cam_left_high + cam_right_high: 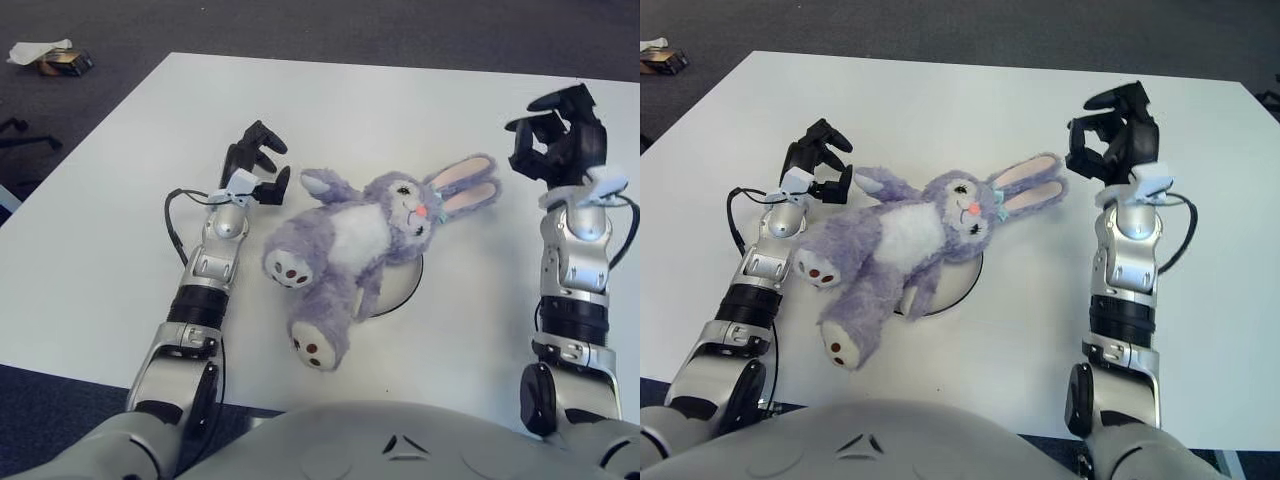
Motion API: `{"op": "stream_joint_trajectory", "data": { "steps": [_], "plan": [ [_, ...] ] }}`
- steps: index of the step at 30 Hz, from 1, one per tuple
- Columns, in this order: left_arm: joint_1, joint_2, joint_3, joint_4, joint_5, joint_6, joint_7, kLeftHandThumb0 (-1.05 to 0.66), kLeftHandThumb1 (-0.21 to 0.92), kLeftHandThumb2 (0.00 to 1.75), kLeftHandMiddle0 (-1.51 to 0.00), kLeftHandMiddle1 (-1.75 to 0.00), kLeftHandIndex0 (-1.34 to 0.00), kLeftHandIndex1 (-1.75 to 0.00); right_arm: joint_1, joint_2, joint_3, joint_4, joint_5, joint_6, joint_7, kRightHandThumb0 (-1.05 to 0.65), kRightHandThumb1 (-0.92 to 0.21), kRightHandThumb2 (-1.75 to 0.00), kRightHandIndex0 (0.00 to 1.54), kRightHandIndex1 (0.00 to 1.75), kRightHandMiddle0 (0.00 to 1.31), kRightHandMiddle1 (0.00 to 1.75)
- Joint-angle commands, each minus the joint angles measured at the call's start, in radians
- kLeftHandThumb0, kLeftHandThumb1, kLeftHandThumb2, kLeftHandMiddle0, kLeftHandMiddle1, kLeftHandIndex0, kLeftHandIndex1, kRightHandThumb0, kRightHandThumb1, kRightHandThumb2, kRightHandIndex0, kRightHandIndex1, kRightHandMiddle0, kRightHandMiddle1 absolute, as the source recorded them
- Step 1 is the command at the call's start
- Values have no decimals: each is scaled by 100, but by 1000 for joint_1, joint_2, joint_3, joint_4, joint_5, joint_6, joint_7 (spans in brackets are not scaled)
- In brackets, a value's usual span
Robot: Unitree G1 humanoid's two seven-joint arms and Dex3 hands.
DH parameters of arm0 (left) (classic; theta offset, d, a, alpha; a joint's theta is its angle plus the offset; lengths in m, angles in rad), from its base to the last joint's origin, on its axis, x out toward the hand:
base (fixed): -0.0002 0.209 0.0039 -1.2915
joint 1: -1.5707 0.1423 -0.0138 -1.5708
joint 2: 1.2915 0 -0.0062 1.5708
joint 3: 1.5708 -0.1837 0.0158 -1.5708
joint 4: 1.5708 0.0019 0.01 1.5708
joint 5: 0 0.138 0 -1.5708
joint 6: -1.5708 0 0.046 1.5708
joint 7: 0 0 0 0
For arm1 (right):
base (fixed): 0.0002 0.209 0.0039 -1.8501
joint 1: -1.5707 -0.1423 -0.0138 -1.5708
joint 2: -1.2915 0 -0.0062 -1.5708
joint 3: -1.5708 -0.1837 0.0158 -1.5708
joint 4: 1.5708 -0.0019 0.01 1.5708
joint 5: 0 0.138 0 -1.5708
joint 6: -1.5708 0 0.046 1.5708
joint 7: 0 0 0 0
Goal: Put the doll into the plate.
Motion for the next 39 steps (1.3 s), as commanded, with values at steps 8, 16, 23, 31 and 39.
{"op": "stream_joint_trajectory", "data": {
  "steps": [8, 16, 23, 31, 39],
  "plan": [
    [-62, -34, 51, 106, -130, -77, -71, -1, 25, 140, -55, -175, -53, -175, 63, 36, -12, 64, -19, -56, -93, -1, -42, -114, 56, 157, 39, 175],
    [-65, -45, 66, 143, -143, -129, -61, -1, 26, 138, -54, -175, -52, -175, 75, 55, -6, 124, -6, -89, -117, -1, -37, -120, 59, 159, 41, 175],
    [-58, -51, 84, 164, -138, -175, -36, -1, 25, 140, -55, -175, -53, -175, 74, 58, -5, 188, -13, -134, -136, -1, -36, -122, 61, 158, 41, 175],
    [-43, -54, 113, 192, -148, -214, -18, -1, 24, 141, -55, -175, -54, -175, 71, 55, 16, 312, -25, -153, -132, -1, -36, -121, 62, 156, 41, 175],
    [-39, -74, 149, 218, -178, -220, 0, -1, 24, 141, -55, -175, -54, -175, 37, 29, 59, 430, -50, -140, -112, -1, -35, -123, 65, 155, 40, 175]
  ]
}}
